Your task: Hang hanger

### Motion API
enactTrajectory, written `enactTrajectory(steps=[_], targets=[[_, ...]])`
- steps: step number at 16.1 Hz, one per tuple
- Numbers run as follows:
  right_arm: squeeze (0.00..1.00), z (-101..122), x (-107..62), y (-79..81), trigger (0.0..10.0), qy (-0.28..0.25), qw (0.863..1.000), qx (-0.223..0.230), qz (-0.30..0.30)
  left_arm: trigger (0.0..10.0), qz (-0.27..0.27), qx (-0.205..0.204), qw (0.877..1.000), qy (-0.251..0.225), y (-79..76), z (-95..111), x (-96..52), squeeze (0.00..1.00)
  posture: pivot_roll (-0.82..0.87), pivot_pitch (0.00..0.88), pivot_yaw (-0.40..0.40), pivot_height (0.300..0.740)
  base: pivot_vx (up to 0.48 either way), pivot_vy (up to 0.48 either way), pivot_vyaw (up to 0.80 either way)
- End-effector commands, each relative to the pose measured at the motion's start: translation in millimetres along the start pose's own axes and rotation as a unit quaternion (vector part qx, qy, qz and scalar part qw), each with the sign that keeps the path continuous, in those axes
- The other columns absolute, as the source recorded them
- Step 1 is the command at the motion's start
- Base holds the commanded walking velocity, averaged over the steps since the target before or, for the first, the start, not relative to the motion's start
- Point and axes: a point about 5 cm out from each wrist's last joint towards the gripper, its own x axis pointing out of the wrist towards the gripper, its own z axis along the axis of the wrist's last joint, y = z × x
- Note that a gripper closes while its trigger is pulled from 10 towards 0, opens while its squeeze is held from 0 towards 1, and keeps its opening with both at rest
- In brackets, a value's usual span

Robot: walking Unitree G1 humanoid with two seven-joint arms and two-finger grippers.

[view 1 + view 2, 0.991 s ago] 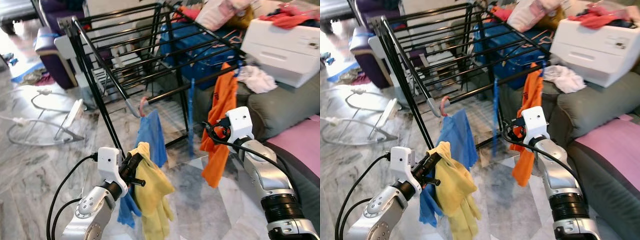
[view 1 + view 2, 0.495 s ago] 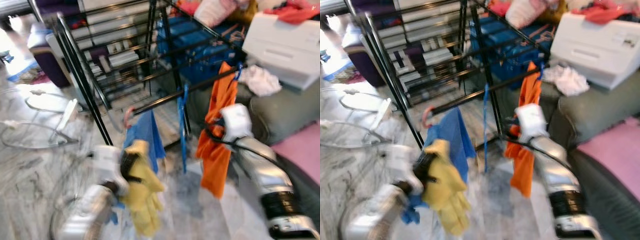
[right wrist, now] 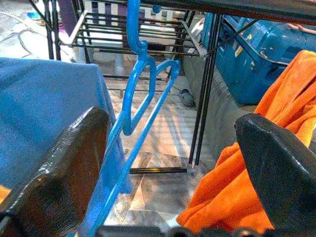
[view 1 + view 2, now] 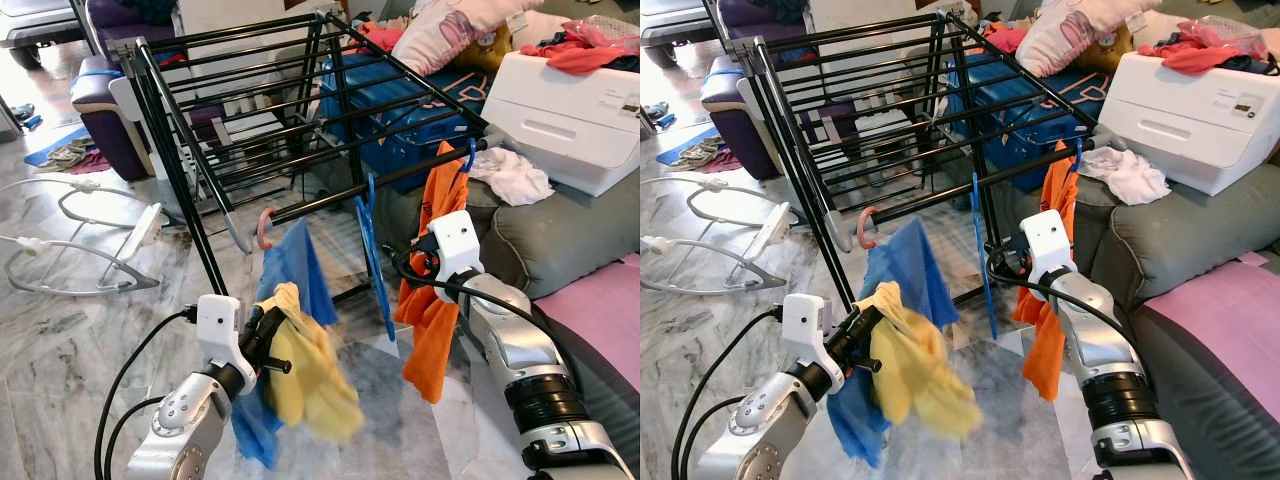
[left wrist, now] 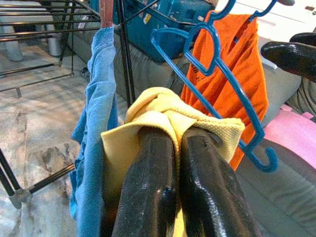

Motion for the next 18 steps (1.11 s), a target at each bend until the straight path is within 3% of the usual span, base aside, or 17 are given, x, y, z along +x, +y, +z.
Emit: enactTrajectory(steps=[1, 5, 8, 11, 13, 18], targets=[[0.0, 7.9, 3.3, 3.5, 10.0, -0.011, 1.0, -0.001, 0.009, 10.0, 0.005, 0.009, 1.0, -0.011, 1.7, 6.1, -0.5, 0.0, -0.02, 0.025, 0.048, 0.74, 0.0, 0.0, 0.0], [0.0, -3.1, 7.4, 35.5, 10.0, 0.023, 0.996, 0.018, 0.087, 10.0, 0.004, 0.012, 1.0, -0.006, 2.7, 6.0, 0.4, 0.0, -0.02, 0.028, 0.053, 0.74, 0.0, 0.0, 0.0], [0.0, -9.4, 7.8, 42.1, 10.0, 0.037, 0.994, 0.015, 0.104, 10.0, 0.003, 0.013, 1.0, -0.005, 2.5, 6.5, 1.2, 0.0, -0.01, 0.027, 0.055, 0.74, 0.0, 0.0, 0.0], [0.0, -18.8, 10.0, 37.7, 10.0, 0.077, 0.992, 0.04, 0.09, 10.0, 0.001, 0.015, 1.0, -0.002, 2.1, 6.5, 1.7, 0.0, -0.01, 0.028, 0.058, 0.74, 0.0, 0.0, 0.0], [0.0, -31.3, 7.2, 23.3, 10.0, 0.116, 0.99, 0.042, 0.06, 10.0, 0.0, 0.017, 1.0, 0.002, 2.2, 5.9, 1.2, 0.0, -0.01, 0.032, 0.06, 0.74, 0.0, 0.0, 0.0], [0.0, -32.3, 5.7, 5.5, 10.0, 0.122, 0.991, 0.028, 0.038, 10.0, -0.002, 0.02, 1.0, 0.008, 2.2, 4.7, 2.1, 0.0, -0.02, 0.034, 0.068, 0.74, 0.0, 0.0, 0.0]])
